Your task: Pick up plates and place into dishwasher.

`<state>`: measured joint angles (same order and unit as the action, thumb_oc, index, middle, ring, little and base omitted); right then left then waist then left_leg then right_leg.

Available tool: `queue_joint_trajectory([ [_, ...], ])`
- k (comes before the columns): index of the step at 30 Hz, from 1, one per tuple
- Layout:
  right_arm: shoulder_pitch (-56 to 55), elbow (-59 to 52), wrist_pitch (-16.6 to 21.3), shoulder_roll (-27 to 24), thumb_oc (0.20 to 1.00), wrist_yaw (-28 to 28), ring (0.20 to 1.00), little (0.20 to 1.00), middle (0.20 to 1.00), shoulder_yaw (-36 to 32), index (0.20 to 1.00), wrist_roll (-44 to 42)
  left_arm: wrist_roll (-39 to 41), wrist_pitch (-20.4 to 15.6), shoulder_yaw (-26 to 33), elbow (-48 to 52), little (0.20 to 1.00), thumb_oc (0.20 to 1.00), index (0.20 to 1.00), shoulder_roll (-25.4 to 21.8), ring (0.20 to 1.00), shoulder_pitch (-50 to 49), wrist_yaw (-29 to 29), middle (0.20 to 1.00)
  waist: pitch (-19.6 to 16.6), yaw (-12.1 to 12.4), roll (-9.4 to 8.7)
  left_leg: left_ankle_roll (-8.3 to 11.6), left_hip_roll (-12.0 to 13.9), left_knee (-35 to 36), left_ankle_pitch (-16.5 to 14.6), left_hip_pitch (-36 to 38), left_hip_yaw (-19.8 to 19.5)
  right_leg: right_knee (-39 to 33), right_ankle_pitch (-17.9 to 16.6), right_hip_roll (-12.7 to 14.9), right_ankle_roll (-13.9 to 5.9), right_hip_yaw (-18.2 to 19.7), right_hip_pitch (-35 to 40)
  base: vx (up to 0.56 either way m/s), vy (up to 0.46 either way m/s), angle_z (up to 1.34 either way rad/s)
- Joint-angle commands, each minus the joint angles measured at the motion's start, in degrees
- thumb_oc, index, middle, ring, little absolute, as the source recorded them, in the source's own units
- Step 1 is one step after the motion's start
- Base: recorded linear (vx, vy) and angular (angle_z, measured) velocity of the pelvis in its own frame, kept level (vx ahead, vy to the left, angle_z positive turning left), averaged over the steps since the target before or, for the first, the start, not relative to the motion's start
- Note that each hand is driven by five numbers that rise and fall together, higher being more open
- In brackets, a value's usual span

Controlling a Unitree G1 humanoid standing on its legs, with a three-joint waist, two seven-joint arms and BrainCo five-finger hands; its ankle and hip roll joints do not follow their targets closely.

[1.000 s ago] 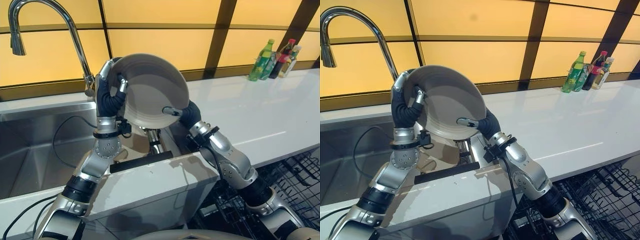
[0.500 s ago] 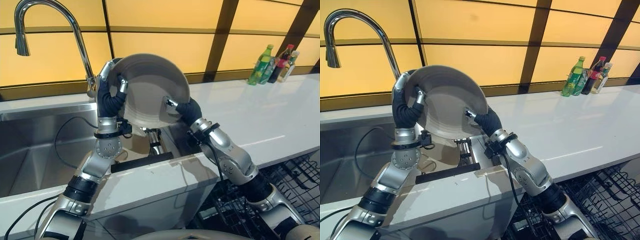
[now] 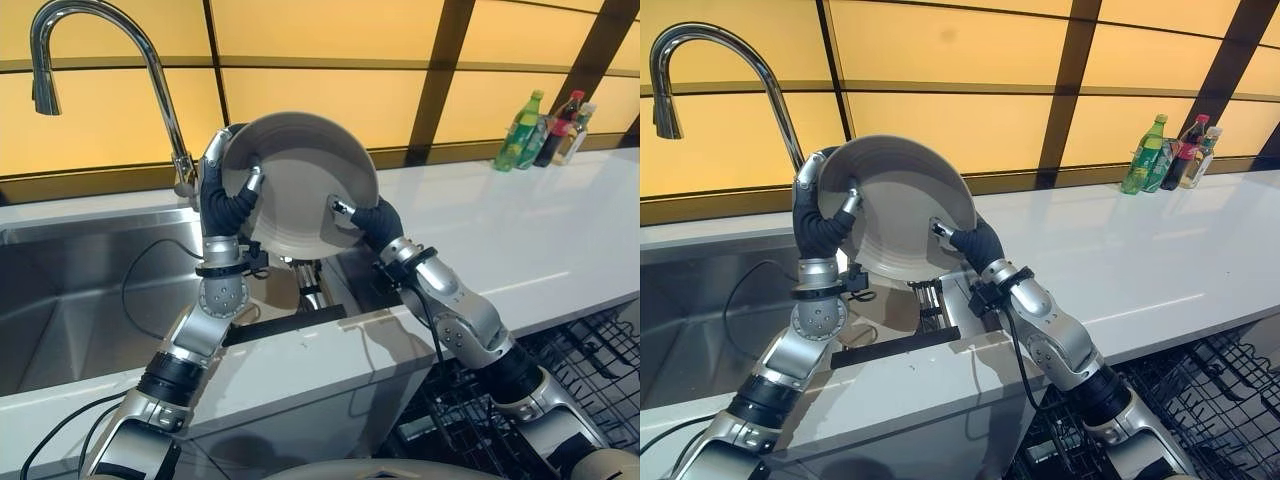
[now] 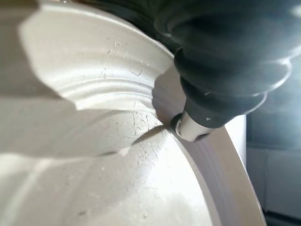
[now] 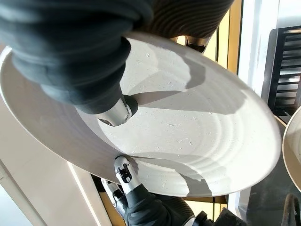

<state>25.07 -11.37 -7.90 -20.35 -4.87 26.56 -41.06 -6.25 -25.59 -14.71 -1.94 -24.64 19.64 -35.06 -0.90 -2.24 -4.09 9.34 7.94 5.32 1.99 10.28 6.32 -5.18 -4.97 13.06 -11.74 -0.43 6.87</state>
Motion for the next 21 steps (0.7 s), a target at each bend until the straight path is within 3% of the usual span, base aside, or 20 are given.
queue_joint_trajectory([
  [1,9.0,-4.4,3.8,4.0,0.2,-0.4,0.2,0.2,0.2,-1.0,0.2,1.7,1.1,-1.4,-2.2,-1.6,0.548,0.548,0.548,1.4,0.548,8.0,1.0,0.548,0.4,0.7,2.53,-5.44,-3.2,-1.4,-5.8,-0.5,1.0,2.0,4.3,-3.7,2.86,-5.0,0.0,-0.05,0.006,0.0],
  [2,8.9,-4.5,4.1,3.8,0.2,-0.9,0.2,0.2,0.2,-1.5,0.2,2.3,1.5,-0.6,-1.4,-1.3,1.0,1.0,1.0,1.1,1.0,8.0,0.7,1.0,0.4,0.6,2.55,-5.45,-3.2,-1.4,-5.8,-0.4,1.0,2.1,4.4,-3.7,2.89,-5.0,-0.1,-0.04,0.004,0.0],
  [12,7.2,-6.2,4.8,2.2,0.2,-4.4,0.2,0.2,0.2,-8.2,0.2,4.5,5.4,2.8,9.2,2.6,1.0,1.0,1.0,-0.6,1.0,7.0,-5.2,1.0,0.0,0.4,2.81,-5.18,-2.7,-1.7,-5.8,-0.4,0.8,2.1,4.7,-3.9,3.27,-5.2,0.0,-0.02,-0.004,0.0],
  [21,6.4,-6.3,5.4,-0.1,0.2,-6.5,0.2,0.2,0.2,-11.1,0.2,7.6,7.3,3.1,13.7,4.1,1.0,1.0,1.0,-2.2,1.0,6.6,-7.1,1.0,-0.2,0.4,2.87,-4.57,-2.0,-1.8,-5.4,-0.8,0.9,1.5,4.6,-3.9,3.61,-5.9,0.3,-0.01,0.0,0.0],
])
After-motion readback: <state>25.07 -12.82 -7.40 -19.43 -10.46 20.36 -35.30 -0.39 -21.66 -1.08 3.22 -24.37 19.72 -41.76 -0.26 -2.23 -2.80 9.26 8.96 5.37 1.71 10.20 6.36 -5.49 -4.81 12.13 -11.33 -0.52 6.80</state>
